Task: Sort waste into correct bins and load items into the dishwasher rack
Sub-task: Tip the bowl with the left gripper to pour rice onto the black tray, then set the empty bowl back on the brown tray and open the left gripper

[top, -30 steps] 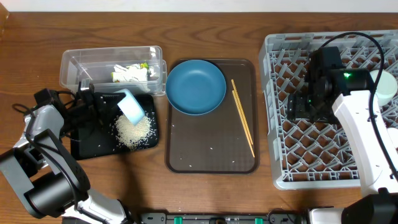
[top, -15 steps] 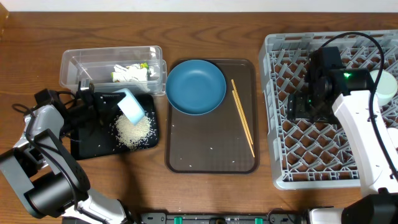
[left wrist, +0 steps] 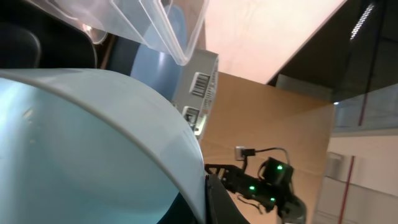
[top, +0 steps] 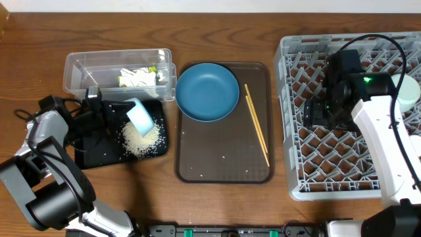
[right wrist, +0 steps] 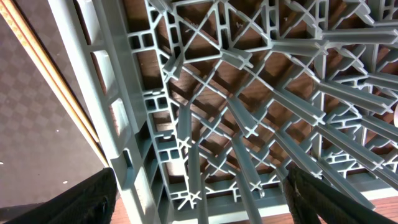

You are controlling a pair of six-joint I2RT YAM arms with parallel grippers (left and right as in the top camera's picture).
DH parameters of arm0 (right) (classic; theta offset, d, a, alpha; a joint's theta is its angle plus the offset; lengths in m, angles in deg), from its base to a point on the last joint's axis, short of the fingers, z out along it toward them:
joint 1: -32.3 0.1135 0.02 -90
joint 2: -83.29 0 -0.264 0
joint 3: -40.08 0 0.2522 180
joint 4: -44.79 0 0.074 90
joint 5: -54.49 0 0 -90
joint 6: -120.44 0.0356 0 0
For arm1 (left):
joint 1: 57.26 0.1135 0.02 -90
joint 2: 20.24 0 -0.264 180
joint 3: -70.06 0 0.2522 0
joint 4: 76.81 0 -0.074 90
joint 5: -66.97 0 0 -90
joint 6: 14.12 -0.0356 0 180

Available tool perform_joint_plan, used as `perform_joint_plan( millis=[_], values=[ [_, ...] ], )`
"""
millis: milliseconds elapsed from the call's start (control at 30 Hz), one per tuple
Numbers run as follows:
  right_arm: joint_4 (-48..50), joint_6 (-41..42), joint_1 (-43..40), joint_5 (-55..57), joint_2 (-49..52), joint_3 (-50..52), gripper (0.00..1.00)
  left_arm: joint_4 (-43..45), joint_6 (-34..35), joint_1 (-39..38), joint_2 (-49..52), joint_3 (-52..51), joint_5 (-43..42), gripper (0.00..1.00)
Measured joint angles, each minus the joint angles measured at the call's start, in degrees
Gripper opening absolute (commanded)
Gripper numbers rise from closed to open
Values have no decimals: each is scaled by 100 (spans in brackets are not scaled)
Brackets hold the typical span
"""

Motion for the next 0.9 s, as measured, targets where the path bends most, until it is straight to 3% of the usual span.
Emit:
perform_joint_plan(
  millis=[167,533,733,900],
  values=[
    [-42,-2,0,0,0,0,85,144,-122,-13,-9,2,-356,6],
    [-76,-2,0,0,0,0,85,-426,-367,-278,-400,2,192,6],
    [-83,-2,0,0,0,0,85,-566,-358,-728,-1674,2,1283,6],
    [-85,-2,0,0,0,0,85,-743,-236,-1537,-2682,2,2540,6]
  ],
)
